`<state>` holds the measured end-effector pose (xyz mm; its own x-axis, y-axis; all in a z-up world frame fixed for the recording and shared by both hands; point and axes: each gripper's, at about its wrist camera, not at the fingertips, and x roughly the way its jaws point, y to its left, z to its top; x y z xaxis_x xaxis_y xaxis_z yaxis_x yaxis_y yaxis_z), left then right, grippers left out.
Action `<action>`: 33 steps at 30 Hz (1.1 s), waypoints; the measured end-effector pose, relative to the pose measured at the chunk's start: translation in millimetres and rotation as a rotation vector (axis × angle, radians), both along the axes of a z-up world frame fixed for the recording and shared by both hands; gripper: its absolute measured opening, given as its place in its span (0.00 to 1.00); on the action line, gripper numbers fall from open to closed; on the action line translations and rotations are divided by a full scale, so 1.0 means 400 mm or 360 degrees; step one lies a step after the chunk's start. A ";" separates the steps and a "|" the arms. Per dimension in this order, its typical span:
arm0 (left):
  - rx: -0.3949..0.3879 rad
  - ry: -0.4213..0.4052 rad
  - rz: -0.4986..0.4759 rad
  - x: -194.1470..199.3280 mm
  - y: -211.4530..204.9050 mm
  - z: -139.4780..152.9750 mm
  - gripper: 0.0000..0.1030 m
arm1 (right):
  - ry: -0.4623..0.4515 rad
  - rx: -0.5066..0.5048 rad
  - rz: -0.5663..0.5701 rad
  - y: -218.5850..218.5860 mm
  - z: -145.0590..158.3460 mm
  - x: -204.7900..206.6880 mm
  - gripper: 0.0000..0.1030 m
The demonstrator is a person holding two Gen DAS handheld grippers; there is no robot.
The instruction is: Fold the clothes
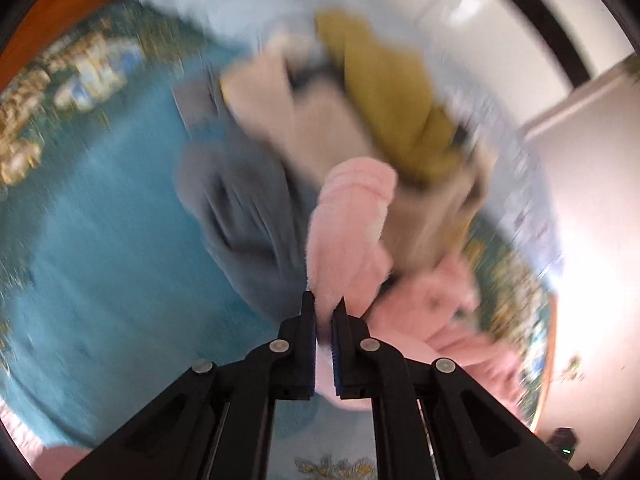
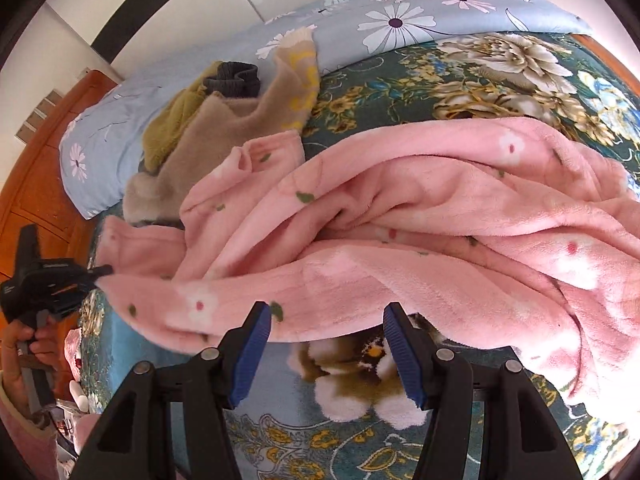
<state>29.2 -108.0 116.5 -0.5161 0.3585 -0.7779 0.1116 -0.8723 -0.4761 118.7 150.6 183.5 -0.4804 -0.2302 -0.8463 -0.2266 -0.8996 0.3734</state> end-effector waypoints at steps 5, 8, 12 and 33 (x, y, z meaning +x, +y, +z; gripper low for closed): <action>-0.0087 0.0071 0.0428 0.160 -0.310 0.027 0.03 | 0.0079 -0.0043 -0.0062 -0.004 0.028 0.007 0.60; 0.0055 -0.0294 0.0621 0.193 -0.424 -0.147 0.03 | 0.0006 -0.0133 -0.0097 -0.014 -0.002 0.013 0.60; 0.0232 -0.0516 0.0725 0.234 -0.409 -0.292 0.03 | -0.0040 -0.0209 -0.0150 0.004 -0.018 0.044 0.60; 0.0144 -0.0719 0.0629 0.048 -0.230 -0.492 0.46 | -0.0399 -0.0134 -0.0997 0.549 -0.080 0.420 0.61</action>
<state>48.5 -199.9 -80.1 -0.2492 0.2824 -0.9264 0.6271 -0.6819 -0.3766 286.7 370.2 151.6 -0.3362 -0.0427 -0.9408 -0.7842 -0.5406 0.3048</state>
